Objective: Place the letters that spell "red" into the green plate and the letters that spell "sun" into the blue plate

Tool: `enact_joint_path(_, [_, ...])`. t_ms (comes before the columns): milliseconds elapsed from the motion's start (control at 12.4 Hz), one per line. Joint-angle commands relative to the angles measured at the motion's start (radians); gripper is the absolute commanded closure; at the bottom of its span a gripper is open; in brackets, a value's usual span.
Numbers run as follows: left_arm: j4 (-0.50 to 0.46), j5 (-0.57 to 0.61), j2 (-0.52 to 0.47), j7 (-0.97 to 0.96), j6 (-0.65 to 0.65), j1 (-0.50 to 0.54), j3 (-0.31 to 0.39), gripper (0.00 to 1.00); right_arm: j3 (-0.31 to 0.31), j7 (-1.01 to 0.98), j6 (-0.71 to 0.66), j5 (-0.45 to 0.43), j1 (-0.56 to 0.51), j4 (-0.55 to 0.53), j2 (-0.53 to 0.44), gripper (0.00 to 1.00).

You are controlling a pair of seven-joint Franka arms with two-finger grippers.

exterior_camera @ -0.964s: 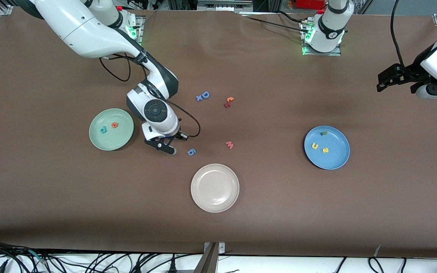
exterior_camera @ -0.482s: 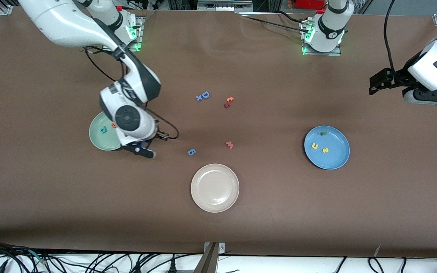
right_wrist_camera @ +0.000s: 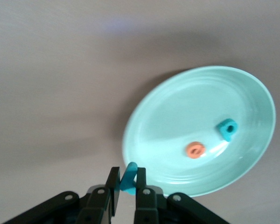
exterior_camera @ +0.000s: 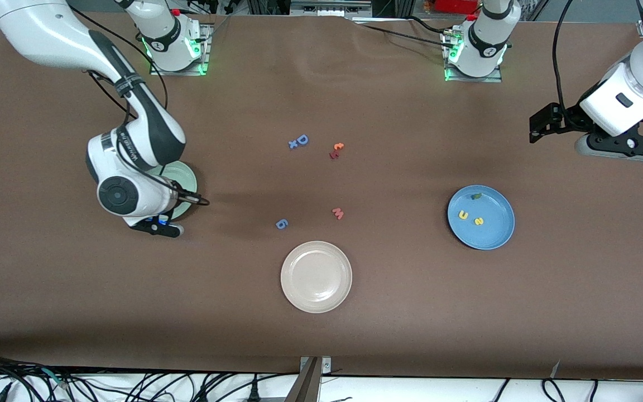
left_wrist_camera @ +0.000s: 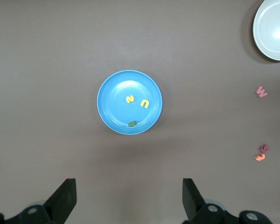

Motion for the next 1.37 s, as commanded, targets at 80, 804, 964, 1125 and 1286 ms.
enact_joint_path(80, [0.03,-0.016,0.014,0.009,-0.003,0.003,0.005,0.0,0.008,-0.072,0.109,0.018,-0.071,-0.215,-0.086,0.94])
enact_joint_path(804, [0.074,-0.017,0.059,0.003,-0.004,-0.005,0.004,0.0,0.005,-0.068,0.217,0.018,-0.076,-0.294,-0.129,0.13])
enact_joint_path(964, [0.087,-0.017,0.059,0.003,-0.004,-0.006,0.004,0.0,0.011,-0.065,0.151,0.018,-0.076,-0.269,-0.198,0.06])
enact_joint_path(1125, [0.087,-0.016,0.059,0.016,-0.004,-0.005,0.004,0.0,0.017,-0.066,0.061,0.02,-0.074,-0.213,-0.255,0.01])
enact_joint_path(1286, [0.087,-0.017,0.059,0.018,-0.004,0.006,0.005,0.0,0.04,-0.072,-0.079,0.02,-0.074,-0.101,-0.266,0.01])
